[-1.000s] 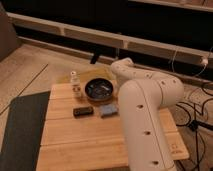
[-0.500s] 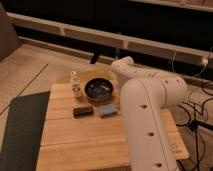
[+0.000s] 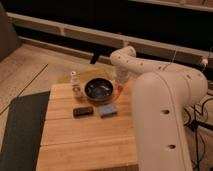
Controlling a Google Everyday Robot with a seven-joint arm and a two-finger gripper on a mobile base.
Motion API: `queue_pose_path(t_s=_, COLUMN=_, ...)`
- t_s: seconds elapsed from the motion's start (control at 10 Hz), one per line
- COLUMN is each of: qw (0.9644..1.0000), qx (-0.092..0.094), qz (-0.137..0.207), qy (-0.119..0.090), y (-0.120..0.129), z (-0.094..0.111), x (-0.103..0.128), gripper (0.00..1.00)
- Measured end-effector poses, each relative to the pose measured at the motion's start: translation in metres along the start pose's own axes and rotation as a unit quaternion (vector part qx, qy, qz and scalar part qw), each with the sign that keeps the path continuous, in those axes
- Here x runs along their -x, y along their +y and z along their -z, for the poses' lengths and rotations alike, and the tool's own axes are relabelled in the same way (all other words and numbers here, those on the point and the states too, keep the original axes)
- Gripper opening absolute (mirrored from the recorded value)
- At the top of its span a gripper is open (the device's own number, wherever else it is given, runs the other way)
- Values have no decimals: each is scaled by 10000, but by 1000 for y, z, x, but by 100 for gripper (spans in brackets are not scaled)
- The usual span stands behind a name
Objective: Place the pepper in the ceramic bowl
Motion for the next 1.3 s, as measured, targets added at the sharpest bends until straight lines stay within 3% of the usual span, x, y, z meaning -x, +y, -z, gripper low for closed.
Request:
queue_pose_path(t_s=0.1, qw=9999, qx=33, qz=55, qy=-90, y=5, z=10, x=3, gripper=0)
queue_pose_path(t_s=0.6, qw=9999, qx=4, qz=115, qy=-124, y=7, z=10, x=5, gripper=0)
queue_pose_path(t_s=0.8, qw=9984, qx=-29, qz=388, qy=-415, y=21, z=24, x=21, gripper=0)
queue_pose_path(t_s=1.0, qw=9940, qx=-47, qz=876, qy=-654, y=57, z=31, x=25, gripper=0)
queue_pose_path(t_s=1.3, qw=9869, qx=-25, qz=1365, qy=-858, y=98, z=19, x=27, gripper=0)
